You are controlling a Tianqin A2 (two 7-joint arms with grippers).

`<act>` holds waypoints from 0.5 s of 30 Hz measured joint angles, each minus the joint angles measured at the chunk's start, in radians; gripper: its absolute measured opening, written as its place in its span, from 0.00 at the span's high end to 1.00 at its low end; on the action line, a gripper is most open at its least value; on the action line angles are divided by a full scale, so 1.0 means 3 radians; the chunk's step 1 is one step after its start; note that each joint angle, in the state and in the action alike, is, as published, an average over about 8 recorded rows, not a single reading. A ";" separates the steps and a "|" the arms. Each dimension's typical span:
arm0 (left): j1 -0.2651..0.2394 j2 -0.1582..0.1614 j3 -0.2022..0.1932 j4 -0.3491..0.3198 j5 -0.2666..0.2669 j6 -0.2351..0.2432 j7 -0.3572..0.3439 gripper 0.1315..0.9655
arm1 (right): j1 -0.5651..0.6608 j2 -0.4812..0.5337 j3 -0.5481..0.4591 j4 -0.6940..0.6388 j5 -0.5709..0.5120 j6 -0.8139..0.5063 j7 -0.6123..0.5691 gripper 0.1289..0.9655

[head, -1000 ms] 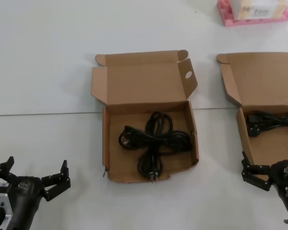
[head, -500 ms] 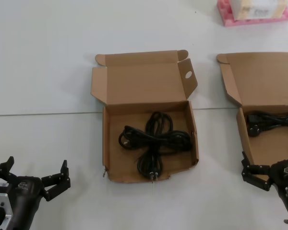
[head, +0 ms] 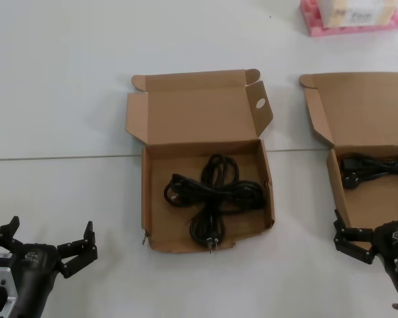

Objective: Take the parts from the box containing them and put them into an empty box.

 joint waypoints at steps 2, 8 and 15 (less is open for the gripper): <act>0.0000 0.0000 0.0000 0.0000 0.0000 0.0000 0.0000 0.00 | 0.0000 0.0000 0.0000 0.0000 0.0000 0.0000 0.0000 0.00; 0.0000 0.0000 0.0000 0.0000 0.0000 0.0000 0.0000 0.00 | 0.0000 0.0000 0.0000 0.0000 0.0000 0.0000 0.0000 0.00; 0.0000 0.0000 0.0000 0.0000 0.0000 0.0000 0.0000 0.00 | 0.0000 0.0000 0.0000 0.0000 0.0000 0.0000 0.0000 0.00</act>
